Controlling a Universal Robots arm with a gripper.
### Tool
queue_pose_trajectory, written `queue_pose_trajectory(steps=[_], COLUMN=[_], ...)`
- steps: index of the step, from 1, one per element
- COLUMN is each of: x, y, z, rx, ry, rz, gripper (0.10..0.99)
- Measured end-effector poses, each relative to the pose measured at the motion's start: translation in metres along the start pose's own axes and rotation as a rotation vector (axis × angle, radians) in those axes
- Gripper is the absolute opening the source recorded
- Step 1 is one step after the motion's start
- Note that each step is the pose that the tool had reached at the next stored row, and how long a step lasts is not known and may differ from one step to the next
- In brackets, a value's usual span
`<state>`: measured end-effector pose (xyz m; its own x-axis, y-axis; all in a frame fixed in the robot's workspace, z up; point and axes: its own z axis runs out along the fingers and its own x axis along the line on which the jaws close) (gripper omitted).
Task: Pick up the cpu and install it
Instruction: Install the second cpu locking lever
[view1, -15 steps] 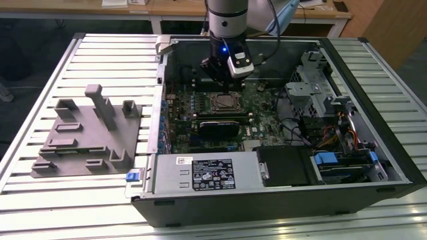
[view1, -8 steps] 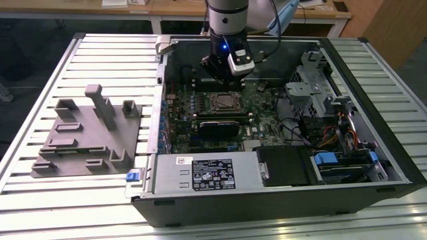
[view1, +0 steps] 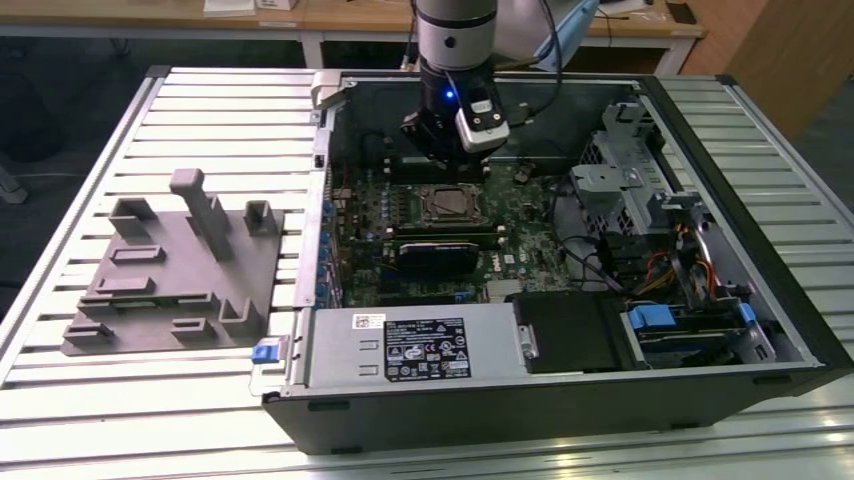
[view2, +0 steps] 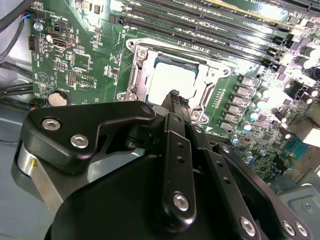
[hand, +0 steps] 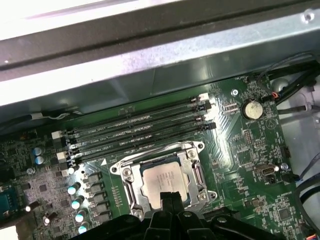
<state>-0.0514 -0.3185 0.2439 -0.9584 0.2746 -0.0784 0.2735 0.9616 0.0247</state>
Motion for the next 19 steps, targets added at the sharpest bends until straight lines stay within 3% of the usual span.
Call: queue_pose_trajectory(steps=[19], x=[-0.0075], y=[-0.0262], z=[0.0005], rx=[0.001], ry=[0.0017], rz=[0.000], gripper=[0.106])
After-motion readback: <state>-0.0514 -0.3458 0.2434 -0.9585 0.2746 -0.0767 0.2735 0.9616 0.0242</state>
